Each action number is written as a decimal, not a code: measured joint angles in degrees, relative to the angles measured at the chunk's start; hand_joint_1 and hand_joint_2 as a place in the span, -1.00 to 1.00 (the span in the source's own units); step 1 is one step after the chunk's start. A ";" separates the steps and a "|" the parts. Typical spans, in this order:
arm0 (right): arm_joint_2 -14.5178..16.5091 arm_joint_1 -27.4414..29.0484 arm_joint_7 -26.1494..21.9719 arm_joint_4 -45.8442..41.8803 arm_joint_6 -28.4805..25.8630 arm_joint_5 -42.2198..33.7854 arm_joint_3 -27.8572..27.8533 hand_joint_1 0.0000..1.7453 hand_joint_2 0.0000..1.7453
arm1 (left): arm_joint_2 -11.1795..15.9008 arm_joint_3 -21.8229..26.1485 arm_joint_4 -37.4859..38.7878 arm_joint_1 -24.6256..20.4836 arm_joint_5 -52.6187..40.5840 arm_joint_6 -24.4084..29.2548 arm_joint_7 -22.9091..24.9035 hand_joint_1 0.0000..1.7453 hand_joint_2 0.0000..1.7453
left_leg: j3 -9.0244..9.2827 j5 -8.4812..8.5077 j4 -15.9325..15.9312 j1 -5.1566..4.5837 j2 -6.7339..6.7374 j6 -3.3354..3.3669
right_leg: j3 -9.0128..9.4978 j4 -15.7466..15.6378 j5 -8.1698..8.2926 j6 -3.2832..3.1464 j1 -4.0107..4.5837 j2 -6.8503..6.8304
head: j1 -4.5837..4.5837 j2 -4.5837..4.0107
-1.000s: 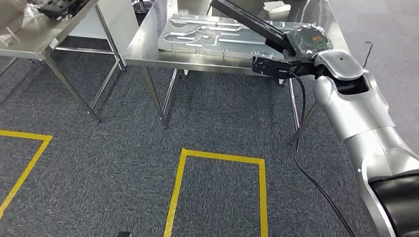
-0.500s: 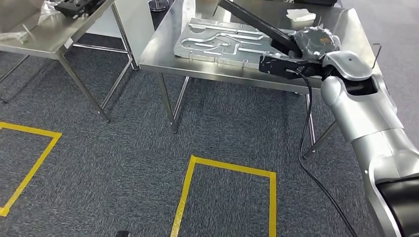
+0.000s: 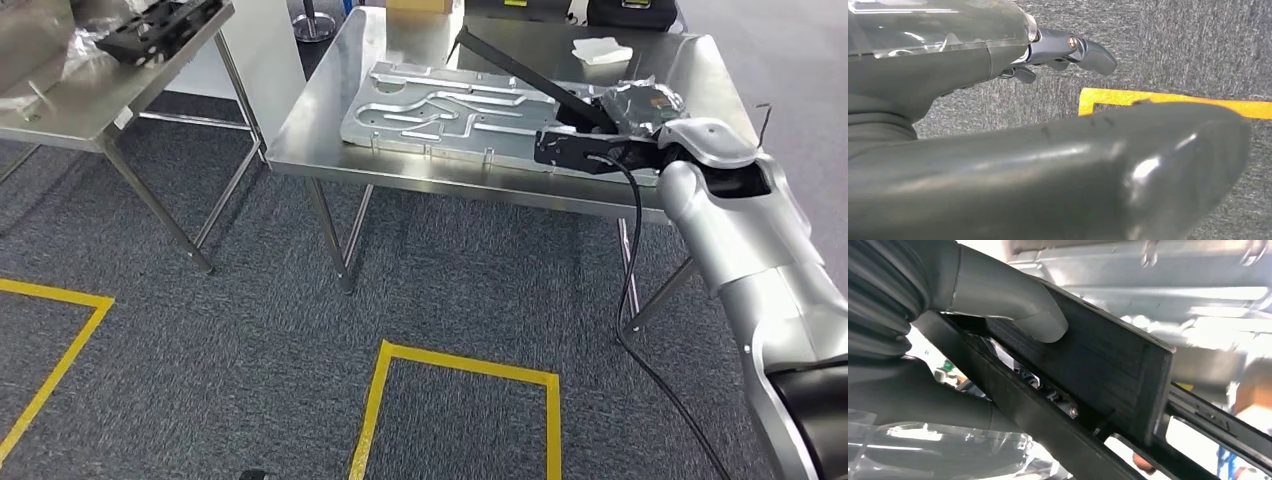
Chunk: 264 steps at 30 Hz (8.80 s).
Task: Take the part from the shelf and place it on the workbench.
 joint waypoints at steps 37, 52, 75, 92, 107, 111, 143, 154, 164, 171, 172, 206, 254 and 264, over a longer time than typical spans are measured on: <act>0.10 -4.04 -4.03 7.62 -8.82 -2.77 8.01 1.00 1.00 | -0.02 0.89 0.02 -0.03 1.01 0.08 -0.14 -1.00 -1.00 | 3.24 -1.21 -1.52 -0.25 -0.35 2.44 | -4.53 9.09 -2.13 1.06 0.29 0.13 | 0.03 0.01; -2.11 1.12 -2.82 3.17 -13.05 1.13 5.48 1.00 1.00 | 0.16 1.70 0.02 -0.18 0.94 0.42 -0.15 -1.00 -1.00 | 4.36 -8.17 7.68 -0.38 -0.45 -0.51 | -6.68 0.57 5.95 -2.01 0.14 0.16 | 0.04 0.00; -2.10 3.49 -4.37 4.54 -11.23 2.69 4.25 1.00 1.00 | 0.42 1.96 0.02 -0.40 0.87 1.03 -0.66 -1.00 -1.00 | 2.33 -2.68 0.73 -0.44 -0.98 2.14 | -6.95 4.20 3.61 2.95 -1.37 -0.17 | -0.01 0.01; 3.65 5.77 -6.12 8.10 -10.75 7.32 4.44 1.00 1.00 | 0.44 1.99 0.02 -0.80 0.67 0.97 -0.63 -1.00 -1.00 | 2.33 -3.28 0.65 -0.50 -0.81 0.85 | -6.52 2.48 3.52 1.32 -0.58 0.13 | -0.16 0.01; 7.73 8.42 -6.63 11.22 -9.94 9.98 7.36 1.00 1.00 | 0.34 2.04 0.02 -0.80 0.68 1.60 -0.13 -1.00 -1.00 | 2.33 -3.27 0.67 -0.52 -0.82 0.84 | -6.47 2.45 3.55 1.31 -0.79 0.08 | -0.16 0.01; 8.20 8.45 -6.85 11.91 -9.40 10.67 7.74 1.00 1.00 | 0.28 2.08 0.02 -0.81 0.75 1.84 -0.01 -1.00 -1.00 | 2.33 -3.27 0.67 -0.52 -0.82 0.84 | -6.47 2.44 3.55 1.31 -0.79 0.08 | -0.16 0.01; 14.72 8.75 -7.20 18.15 -7.64 13.01 10.25 -1.00 1.00 | -0.33 5.48 0.02 -1.00 4.14 6.09 -0.04 -1.00 -1.00 | 2.47 -3.27 0.68 -0.52 -0.81 0.84 | -6.32 2.43 3.56 1.30 -0.79 0.09 | -0.16 0.02; 14.16 16.90 -21.79 -1.39 -18.14 -24.23 -4.26 -1.00 1.00 | -0.50 6.31 0.02 -0.97 4.64 6.31 -0.20 -1.00 -1.00 | 2.54 -3.27 0.71 -0.52 -0.92 0.84 | -6.28 2.41 3.54 1.30 -0.77 -0.02 | -0.16 0.01; 7.39 31.31 -26.79 -52.14 -22.85 -43.23 -18.13 -1.00 1.00 | -0.45 6.20 0.02 -0.64 3.58 5.40 -0.10 -1.00 -1.00 | 2.67 -3.73 0.90 -0.96 -0.84 1.28 | -5.90 2.08 3.53 1.63 -1.09 0.06 | -0.16 0.02; 5.81 35.13 -28.43 -60.69 -28.04 -47.33 -20.42 -1.00 -1.00 | -0.48 6.19 0.02 -0.83 3.74 5.66 -0.12 -1.00 -1.00 | 2.89 -3.56 0.97 -0.82 -0.74 2.16 | -5.39 1.87 3.49 2.46 -1.12 0.08 | -0.16 0.02; 5.31 36.20 -28.39 -61.91 -28.45 -49.08 -21.01 -1.00 -1.00 | -0.52 6.20 0.02 -0.84 3.94 5.64 -0.24 -1.00 -1.00 | 3.11 -3.26 0.62 -0.63 -0.65 2.44 | -5.52 2.51 2.77 2.58 -1.09 0.06 | -0.15 0.02; 0.91 88.32 -29.56 -74.73 -26.73 -49.37 -48.86 -1.00 -1.00 | -1.20 8.67 0.00 -0.44 4.74 1.71 -2.27 -1.00 -1.00 | 5.91 -4.67 -0.50 -0.51 -0.15 2.82 | -9.84 10.49 -3.32 2.44 -0.91 -1.17 | -0.14 0.01; 2.43 71.72 -1.89 28.38 -30.25 -25.99 -53.35 -1.00 -1.00 | -2.61 8.09 0.00 -0.57 2.82 5.39 -3.84 -1.00 -1.00 | -4.69 -9.58 15.47 -0.27 -0.82 -0.76 | 1.39 -1.86 0.16 -2.35 1.05 -2.37 | -0.23 -0.01; 3.84 70.40 -1.52 28.85 -29.81 -26.54 -53.68 -1.00 -1.00 | -1.97 7.56 -0.02 -1.04 1.93 5.62 -4.32 -1.00 -1.00 | 11.40 -8.60 -2.81 -0.55 2.67 1.67 | -4.85 1.87 2.86 0.44 0.63 -6.56 | -0.26 0.00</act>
